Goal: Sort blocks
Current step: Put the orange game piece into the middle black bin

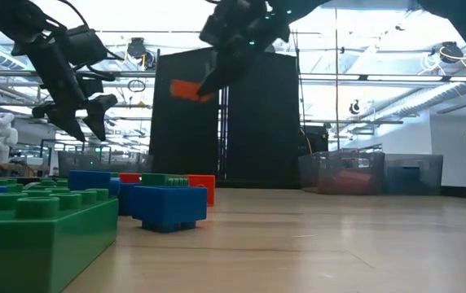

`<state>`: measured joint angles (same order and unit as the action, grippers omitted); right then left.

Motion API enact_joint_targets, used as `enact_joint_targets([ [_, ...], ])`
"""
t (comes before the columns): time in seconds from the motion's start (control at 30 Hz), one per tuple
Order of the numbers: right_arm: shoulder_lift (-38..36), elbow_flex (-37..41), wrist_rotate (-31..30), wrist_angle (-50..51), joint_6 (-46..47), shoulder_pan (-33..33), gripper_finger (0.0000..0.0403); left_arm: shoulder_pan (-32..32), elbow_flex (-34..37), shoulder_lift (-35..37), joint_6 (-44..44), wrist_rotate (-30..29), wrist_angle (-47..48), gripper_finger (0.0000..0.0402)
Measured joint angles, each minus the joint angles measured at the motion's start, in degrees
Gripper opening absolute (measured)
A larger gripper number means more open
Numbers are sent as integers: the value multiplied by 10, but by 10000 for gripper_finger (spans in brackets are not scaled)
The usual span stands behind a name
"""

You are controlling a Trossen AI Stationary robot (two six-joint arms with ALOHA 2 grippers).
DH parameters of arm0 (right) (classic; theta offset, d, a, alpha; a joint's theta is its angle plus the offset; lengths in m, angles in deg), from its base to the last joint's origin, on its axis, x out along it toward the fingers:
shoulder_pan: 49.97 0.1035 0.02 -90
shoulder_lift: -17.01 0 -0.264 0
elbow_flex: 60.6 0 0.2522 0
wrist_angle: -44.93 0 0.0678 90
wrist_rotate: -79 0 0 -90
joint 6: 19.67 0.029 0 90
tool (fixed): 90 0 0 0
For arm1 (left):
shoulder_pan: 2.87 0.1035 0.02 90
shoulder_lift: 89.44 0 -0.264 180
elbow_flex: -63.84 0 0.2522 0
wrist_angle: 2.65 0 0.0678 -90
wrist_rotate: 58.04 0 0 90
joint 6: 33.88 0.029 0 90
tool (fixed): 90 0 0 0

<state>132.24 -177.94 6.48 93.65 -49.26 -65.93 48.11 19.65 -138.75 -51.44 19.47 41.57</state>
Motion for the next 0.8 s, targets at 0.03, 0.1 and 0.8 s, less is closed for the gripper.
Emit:
enact_joint_targets([
  [0.03,-9,0,-5,11,0,-10,119,0,0,-1,0,0,0,277],
  [0.1,-30,0,-25,31,3,-32,119,0,0,-1,0,0,1,277],
  [0.8,-136,2,-159,346,13,-312,119,0,0,0,3,3,3,277],
])
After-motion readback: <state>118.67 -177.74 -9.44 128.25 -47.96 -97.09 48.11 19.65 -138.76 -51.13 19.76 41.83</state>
